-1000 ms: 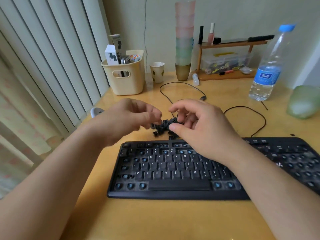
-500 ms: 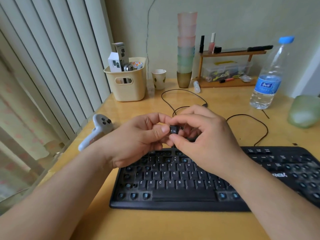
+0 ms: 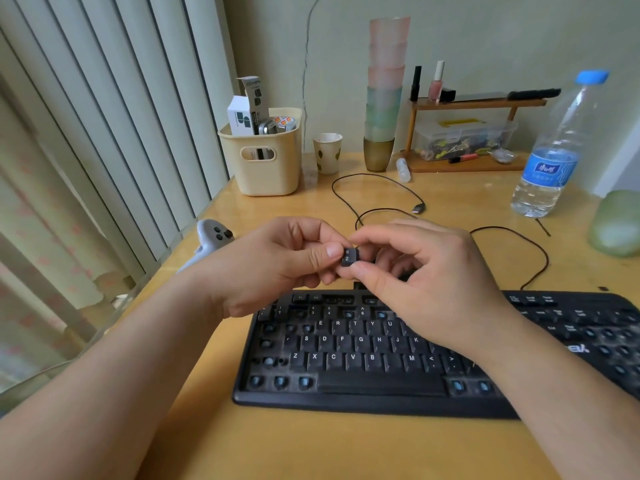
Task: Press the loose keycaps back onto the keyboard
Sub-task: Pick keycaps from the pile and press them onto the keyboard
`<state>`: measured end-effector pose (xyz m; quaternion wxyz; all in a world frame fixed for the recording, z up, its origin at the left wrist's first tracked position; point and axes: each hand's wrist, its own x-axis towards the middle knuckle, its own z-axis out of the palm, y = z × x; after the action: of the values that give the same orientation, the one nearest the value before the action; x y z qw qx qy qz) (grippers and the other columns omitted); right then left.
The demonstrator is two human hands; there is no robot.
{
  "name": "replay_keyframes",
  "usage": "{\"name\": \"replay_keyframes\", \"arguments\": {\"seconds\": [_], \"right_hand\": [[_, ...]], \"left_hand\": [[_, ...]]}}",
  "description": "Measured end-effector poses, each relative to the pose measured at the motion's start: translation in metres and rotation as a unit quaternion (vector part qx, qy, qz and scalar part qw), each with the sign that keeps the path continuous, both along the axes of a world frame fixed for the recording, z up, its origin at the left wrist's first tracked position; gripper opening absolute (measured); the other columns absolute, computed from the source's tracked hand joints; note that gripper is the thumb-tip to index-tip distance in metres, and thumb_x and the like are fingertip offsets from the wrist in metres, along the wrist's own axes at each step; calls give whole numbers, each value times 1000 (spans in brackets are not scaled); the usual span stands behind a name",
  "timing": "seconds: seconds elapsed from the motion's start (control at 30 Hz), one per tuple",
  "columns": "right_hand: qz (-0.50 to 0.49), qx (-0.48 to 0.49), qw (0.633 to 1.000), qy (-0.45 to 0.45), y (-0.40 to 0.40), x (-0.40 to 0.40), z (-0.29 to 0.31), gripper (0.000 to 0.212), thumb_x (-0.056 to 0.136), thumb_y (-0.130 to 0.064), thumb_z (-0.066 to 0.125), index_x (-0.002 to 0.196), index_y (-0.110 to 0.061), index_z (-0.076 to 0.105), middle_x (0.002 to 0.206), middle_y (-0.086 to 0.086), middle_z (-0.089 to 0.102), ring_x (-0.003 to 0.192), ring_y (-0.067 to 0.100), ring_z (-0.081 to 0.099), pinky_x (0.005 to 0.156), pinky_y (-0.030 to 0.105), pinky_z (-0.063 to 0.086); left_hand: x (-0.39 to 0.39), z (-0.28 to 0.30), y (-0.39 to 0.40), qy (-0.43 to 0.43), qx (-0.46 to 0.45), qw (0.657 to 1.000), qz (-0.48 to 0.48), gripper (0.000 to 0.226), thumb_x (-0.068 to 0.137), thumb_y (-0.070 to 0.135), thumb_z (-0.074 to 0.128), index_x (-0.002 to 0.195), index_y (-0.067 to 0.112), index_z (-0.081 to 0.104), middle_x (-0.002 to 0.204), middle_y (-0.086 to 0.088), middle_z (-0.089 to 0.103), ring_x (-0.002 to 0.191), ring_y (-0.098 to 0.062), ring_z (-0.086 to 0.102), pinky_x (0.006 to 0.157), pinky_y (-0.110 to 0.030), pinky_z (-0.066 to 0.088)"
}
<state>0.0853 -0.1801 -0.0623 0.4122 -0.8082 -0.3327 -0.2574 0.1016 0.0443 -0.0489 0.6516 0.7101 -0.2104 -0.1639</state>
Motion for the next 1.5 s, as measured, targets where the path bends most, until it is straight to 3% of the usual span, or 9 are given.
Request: {"name": "replay_keyframes", "arguments": {"seconds": [0.2,0.37,0.5,0.63,0.77,0.93,1.13,1.37,1.5], "right_hand": [[-46,-88,995,4,15,-2,19,32,78,-50,69,99,-29,81,78,-14,70,68,6,65,64,33,58],[-73,-228,971,-8,34,3,40,27,79,-51,62,83,-28,77,69,-14,65,65,8,60,63,36,56],[-112,-344,932,1,48,8,57,18,83,-46,66,90,-34,76,74,-15,68,76,9,60,86,42,57],[-26,-430,890,148,67,12,60,6,83,-39,74,86,-35,76,71,-26,66,70,-4,59,64,24,47],[-23,-505,852,136,85,10,51,13,85,-43,72,93,-34,75,70,-19,63,67,-3,56,60,24,45],[-40,-528,839,120,93,6,44,16,86,-46,70,97,-34,73,80,-18,61,80,4,57,72,35,58],[-56,-540,834,96,98,2,36,14,89,-45,67,91,-32,71,81,-13,63,89,17,64,63,33,55],[-57,-512,850,108,93,-2,33,17,90,-44,68,90,-29,75,75,-13,67,80,10,65,68,37,61],[-55,-474,867,141,89,-1,34,11,89,-39,72,90,-29,77,76,-16,67,77,1,63,68,26,56]], "left_hand": [[0,5,10,-43,56,997,39,18,88,27,69,93,10,71,83,-3,73,71,-12,55,70,-28,43],[8,1,22,-27,64,996,53,20,87,28,71,94,9,74,87,-7,73,73,-13,56,73,-29,45],[18,-5,37,20,34,996,76,19,102,22,59,113,11,70,97,-6,75,78,-13,60,72,-26,49],[33,-24,50,-95,230,952,177,14,105,21,59,109,27,71,95,5,76,81,-11,67,76,-28,54],[38,-39,48,-154,337,908,196,17,98,24,62,102,38,71,96,13,74,95,-8,67,89,-29,53],[42,-41,46,-159,308,912,219,22,96,22,60,107,36,72,97,11,73,95,-13,67,91,-34,54],[40,-40,45,-195,333,899,209,26,96,20,56,113,35,70,95,10,70,90,-9,63,77,-26,47],[38,-39,43,-220,358,886,195,27,98,23,55,117,33,71,101,9,69,93,-12,62,80,-26,45],[37,-38,42,-226,367,881,194,28,97,23,55,118,33,70,102,8,68,95,-12,62,81,-25,43]]}}
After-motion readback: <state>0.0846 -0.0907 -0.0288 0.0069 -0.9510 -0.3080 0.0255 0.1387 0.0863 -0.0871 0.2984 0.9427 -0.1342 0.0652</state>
